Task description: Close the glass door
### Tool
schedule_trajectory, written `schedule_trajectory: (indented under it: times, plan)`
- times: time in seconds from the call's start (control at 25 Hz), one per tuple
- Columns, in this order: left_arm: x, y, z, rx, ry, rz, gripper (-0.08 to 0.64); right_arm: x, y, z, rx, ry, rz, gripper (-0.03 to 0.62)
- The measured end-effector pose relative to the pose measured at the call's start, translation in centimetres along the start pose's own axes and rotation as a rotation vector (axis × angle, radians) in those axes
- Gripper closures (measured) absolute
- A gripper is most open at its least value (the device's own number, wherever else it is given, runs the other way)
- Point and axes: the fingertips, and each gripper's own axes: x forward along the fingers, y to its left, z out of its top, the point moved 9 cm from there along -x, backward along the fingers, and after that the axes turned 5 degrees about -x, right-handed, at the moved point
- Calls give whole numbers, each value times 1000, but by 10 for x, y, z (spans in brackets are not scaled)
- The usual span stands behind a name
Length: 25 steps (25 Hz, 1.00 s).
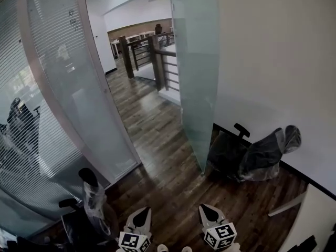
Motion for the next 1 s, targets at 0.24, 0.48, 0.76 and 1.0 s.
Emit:
schedule_trajectory:
  times: [0.24,0.48,0.76,1.0]
  plan:
    - [16,7,-8,2,-4,-10,558,8,-14,11,-2,-33,-24,588]
    - [45,28,-8,-2,-13,-19,558,27,-26,10,1,-19,-56,589]
    - [102,64,-1,-3,-15,-70,558,84,-34,29,-24,-14,-74,588]
    - [149,105,5,-4,-6,-93,558,139,-43,40,-26,-14,-103,589]
